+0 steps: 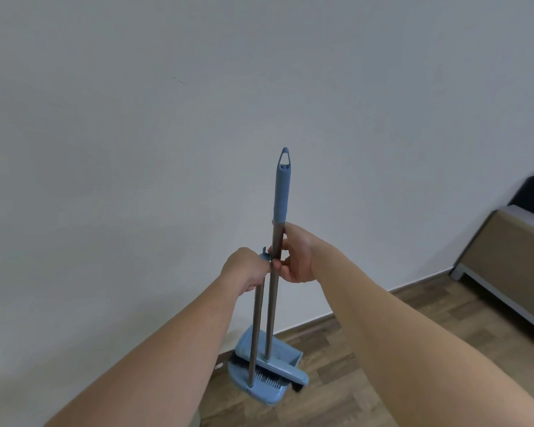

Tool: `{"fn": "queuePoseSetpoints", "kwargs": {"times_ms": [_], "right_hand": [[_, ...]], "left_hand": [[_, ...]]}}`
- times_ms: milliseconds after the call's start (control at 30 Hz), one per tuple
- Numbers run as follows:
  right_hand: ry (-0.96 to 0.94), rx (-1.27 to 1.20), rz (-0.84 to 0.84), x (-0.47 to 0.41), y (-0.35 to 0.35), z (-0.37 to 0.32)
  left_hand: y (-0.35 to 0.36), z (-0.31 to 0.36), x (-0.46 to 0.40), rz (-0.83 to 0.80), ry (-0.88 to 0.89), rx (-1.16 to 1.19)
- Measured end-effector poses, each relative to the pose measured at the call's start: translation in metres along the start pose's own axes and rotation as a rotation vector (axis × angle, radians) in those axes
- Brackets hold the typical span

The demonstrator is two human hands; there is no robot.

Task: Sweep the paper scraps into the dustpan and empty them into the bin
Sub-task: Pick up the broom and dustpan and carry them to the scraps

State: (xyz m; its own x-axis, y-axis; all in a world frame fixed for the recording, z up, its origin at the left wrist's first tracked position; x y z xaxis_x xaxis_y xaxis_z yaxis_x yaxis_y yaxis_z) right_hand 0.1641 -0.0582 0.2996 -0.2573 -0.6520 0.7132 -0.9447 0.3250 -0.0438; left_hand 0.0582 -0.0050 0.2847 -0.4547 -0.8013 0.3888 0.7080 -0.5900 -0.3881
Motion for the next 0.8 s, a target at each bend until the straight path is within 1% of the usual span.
{"fn": "queuePoseSetpoints", "kwargs": {"times_ms": [167,300,567,800], "right_hand": [[0.041,-0.039,0.021,0.001,0.001,0.008],[0.051,-0.143,0.073,0.002,-0.010,0.013],[-0.043,-0.206,0.161,0.030,-0.049,0.020],[-0.082,-0.260,0.323,0.059,-0.081,0.017]], "left_hand": [[0.003,-0.020,0.000,0.002,-0.053,0.046],[0.012,-0.021,-0.002,-0.024,-0.026,0.028],[0.043,0.018,0.002,-0.137,0.067,-0.091],[0.073,0.048,-0.001,-0.262,0.151,-0.169]]}}
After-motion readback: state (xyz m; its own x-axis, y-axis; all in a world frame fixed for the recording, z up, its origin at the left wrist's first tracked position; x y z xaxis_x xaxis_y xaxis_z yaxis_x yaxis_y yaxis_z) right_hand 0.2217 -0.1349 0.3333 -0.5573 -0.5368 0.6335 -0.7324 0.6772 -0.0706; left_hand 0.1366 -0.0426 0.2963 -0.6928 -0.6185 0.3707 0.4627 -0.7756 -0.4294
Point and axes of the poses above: each hand's wrist, its own x-axis away from the middle knuckle, its own y-axis out of the palm, z = x × y, the point moved 3 cm from there along -x, towards the middle knuckle, and after that the axes turned 11 degrees about x, right-handed, at the moved point
